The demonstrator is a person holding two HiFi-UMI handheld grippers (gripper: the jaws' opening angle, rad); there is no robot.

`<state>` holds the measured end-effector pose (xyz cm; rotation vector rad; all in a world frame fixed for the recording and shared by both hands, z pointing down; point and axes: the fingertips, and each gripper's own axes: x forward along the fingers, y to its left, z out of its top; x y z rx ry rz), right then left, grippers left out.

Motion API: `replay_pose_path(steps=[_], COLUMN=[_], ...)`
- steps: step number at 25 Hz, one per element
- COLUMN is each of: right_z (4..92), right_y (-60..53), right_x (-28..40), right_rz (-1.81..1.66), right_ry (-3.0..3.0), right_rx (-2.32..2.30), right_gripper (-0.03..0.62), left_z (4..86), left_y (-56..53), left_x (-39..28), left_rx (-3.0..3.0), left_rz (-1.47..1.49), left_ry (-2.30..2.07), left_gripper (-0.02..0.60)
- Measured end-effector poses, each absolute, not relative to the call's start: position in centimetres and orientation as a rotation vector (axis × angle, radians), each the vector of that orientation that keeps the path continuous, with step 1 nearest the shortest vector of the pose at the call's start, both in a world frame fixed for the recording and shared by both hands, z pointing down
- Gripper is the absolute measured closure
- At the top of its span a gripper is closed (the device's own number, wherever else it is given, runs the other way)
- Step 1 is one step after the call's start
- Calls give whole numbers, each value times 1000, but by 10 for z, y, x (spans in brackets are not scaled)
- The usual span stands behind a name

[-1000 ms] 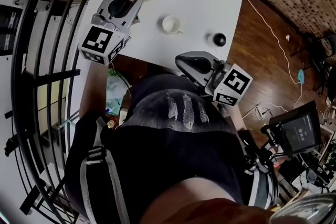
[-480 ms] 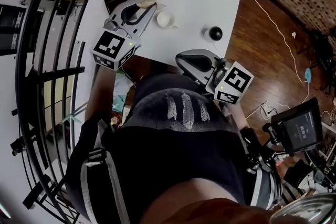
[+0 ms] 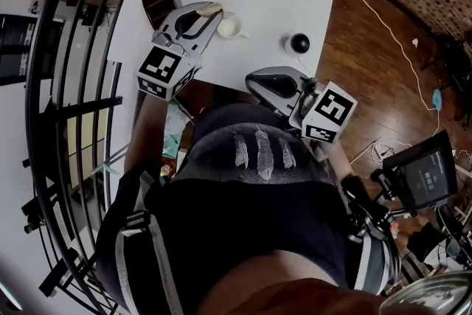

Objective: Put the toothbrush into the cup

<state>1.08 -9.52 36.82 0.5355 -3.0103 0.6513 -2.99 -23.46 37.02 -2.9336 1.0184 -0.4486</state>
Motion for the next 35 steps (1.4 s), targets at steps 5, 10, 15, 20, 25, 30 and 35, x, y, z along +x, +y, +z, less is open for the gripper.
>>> replay_pose_path(steps=[5,10,15,20,25,30,35], right_z=[369,371,370,374,375,379,380], right_y=[-96,-94,-94,-94,-92,-93,-94], right_x=[14,15,14,15,16,16,18], right_rz=[652,664,674,689,702,714,720], right_ry=[-2991,-2960,-2931,-2909,-2895,-2893,-2896], right_rx=[550,555,576,602,631,660,685], right_gripper=[599,599,599,600,600,599,599], left_z=[390,406,420,433,447,467,485], left_y=[-236,-236,-236,-242,-246,-248,-249], left_x=[-26,-18,-11,-9,-8,-7,-9], left_rx=[-2970,-3010,-3047,-3068,-3074,-3099,-3105], left_rz=[-483,-506,-533,-564,-612,-650,-729], left_ry=[1013,992,954,936,924,911,899], left_gripper=[523,523,522,522,523,522,522])
